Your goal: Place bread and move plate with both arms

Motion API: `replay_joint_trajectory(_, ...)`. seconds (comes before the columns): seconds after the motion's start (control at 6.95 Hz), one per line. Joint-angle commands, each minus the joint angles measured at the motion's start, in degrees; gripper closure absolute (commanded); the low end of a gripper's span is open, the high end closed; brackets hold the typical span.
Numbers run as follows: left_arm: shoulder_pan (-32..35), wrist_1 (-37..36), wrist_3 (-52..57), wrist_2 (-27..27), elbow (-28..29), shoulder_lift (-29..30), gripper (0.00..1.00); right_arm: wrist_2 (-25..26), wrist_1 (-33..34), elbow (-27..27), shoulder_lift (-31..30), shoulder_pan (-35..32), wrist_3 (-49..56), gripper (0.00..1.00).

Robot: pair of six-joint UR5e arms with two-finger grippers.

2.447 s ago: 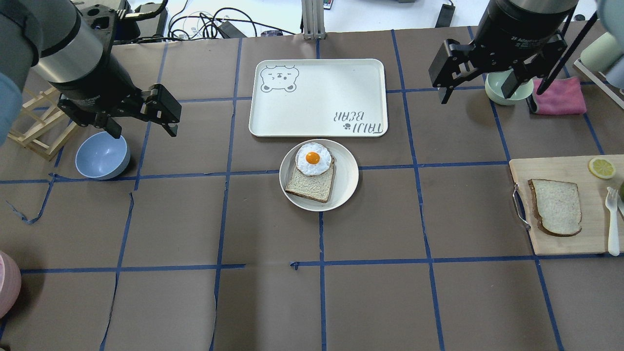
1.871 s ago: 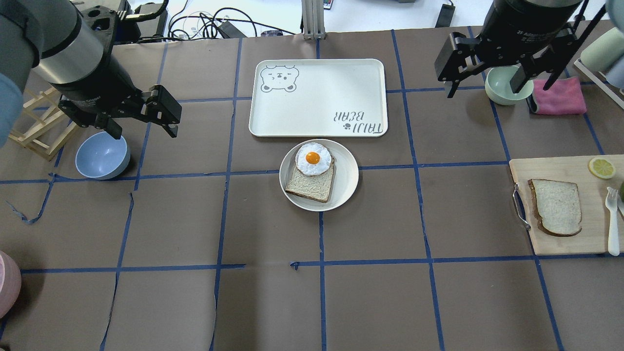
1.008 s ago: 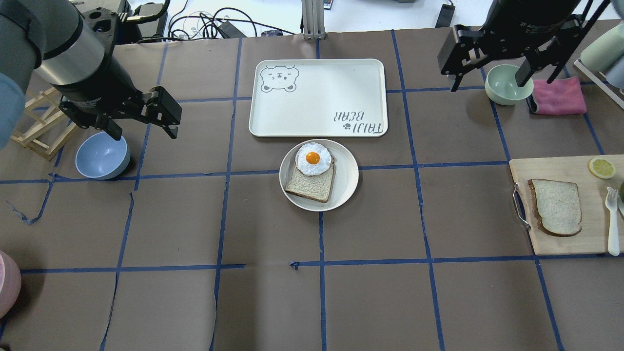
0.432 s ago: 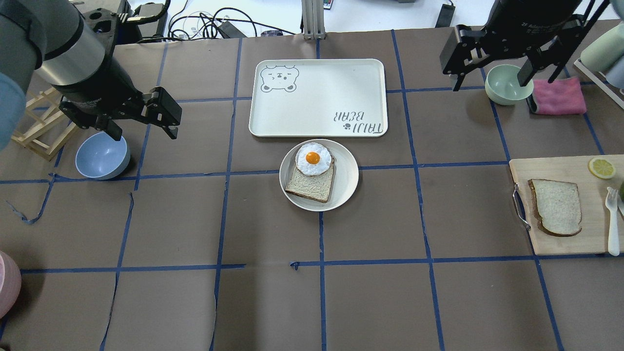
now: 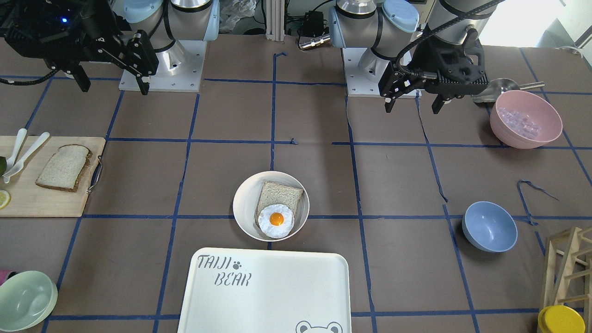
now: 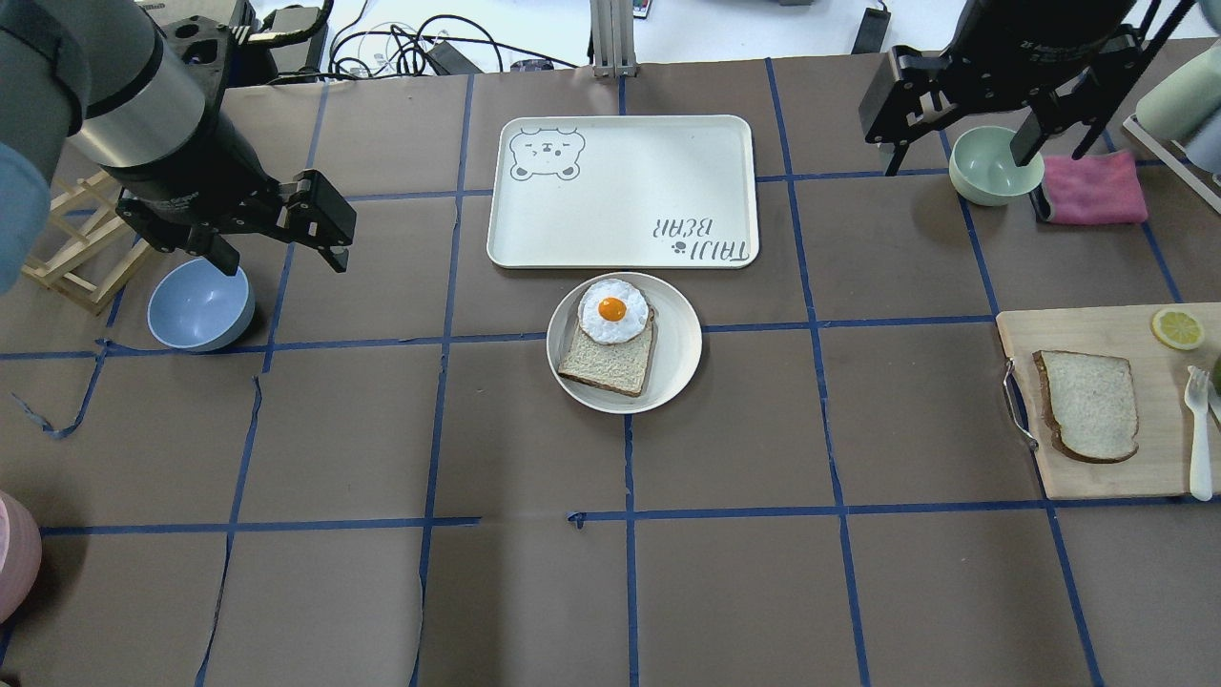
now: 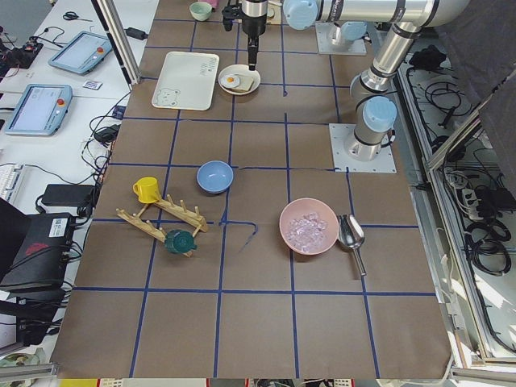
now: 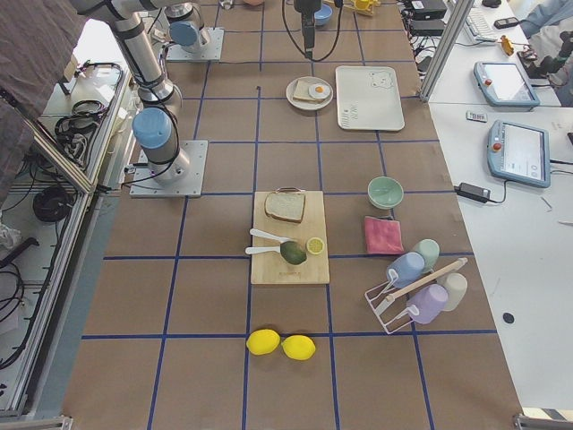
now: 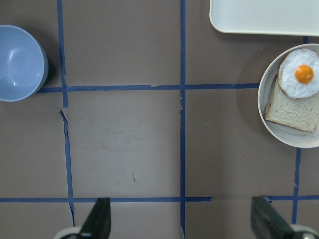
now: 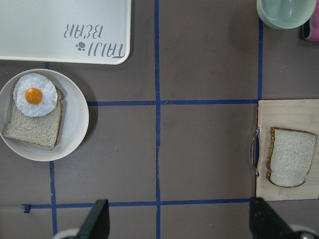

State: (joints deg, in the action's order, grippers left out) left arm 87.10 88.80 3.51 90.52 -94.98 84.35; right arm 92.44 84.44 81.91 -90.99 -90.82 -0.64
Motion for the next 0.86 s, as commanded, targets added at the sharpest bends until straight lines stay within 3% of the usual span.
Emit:
replay_joint_trajectory(0.0, -0.09, -0.03, 0.09, 0.18, -0.03, -0.06, 0.0, -0.24, 1.59, -1.3, 3.61, 0.03, 0.2, 0.0)
replay_joint_trajectory(0.29, -0.09, 0.23, 2.87, 0.27, -0.2, -0.06, 0.0, 1.07, 2.75, 0.43, 4.76, 5.0, -0.33, 0.0)
replay_joint_trajectory(0.43, -0.09, 0.32, 4.03, 0.27, -0.2, -0.06, 0.0, 0.9, 2.83, 5.14, 4.77, 11.13, -0.33, 0.0)
replay_joint_trajectory(0.72, -0.09, -0.03, 4.04, 0.18, -0.2, -0.06, 0.0, 3.51, 17.24, 18.92, 4.33, 19.5, 1.32, 0.0)
